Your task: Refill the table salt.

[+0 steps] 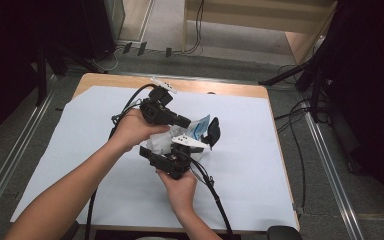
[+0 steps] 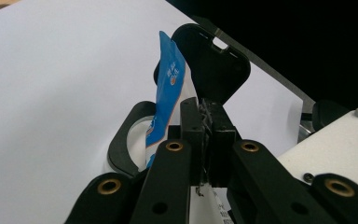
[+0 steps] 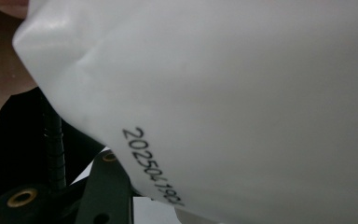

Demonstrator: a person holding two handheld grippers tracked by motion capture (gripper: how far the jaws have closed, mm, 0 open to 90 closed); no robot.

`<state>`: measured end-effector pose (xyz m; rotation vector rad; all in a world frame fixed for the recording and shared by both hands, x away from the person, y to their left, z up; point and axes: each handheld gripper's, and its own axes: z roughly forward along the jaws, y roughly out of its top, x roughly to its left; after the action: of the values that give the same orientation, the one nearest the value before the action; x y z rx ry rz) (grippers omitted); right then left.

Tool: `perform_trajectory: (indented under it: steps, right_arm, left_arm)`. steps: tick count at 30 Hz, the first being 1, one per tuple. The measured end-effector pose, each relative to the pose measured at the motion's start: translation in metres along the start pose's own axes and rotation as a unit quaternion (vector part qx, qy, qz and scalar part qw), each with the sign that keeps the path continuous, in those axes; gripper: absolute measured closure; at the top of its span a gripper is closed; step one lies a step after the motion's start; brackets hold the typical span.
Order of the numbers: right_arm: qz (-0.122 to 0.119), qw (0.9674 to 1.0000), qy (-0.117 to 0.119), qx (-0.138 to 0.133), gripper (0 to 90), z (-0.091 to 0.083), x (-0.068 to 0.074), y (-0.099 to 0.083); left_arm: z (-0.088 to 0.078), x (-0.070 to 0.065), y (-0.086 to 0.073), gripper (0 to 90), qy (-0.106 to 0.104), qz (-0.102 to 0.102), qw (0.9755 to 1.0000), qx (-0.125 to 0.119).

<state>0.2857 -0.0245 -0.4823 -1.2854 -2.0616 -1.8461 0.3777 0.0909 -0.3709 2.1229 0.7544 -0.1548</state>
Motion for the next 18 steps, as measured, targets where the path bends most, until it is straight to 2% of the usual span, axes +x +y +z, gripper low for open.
perform_trajectory:
  steps: [4, 18]
  right_arm:
    - [-0.01, 0.9999, -0.004, 0.001, 54.7, 0.0007, 0.0004, -0.0008]
    - [-0.018, 0.9998, -0.009, 0.007, 56.1, 0.0016, 0.0007, -0.002]
  left_arm:
    - [0.0002, 0.0003, -0.0003, 90.0, 0.0, 0.0, 1.0, 0.0]
    - [-0.0009, 0.0005, -0.0016, 88.3, -0.001, 0.007, 1.0, 0.002]
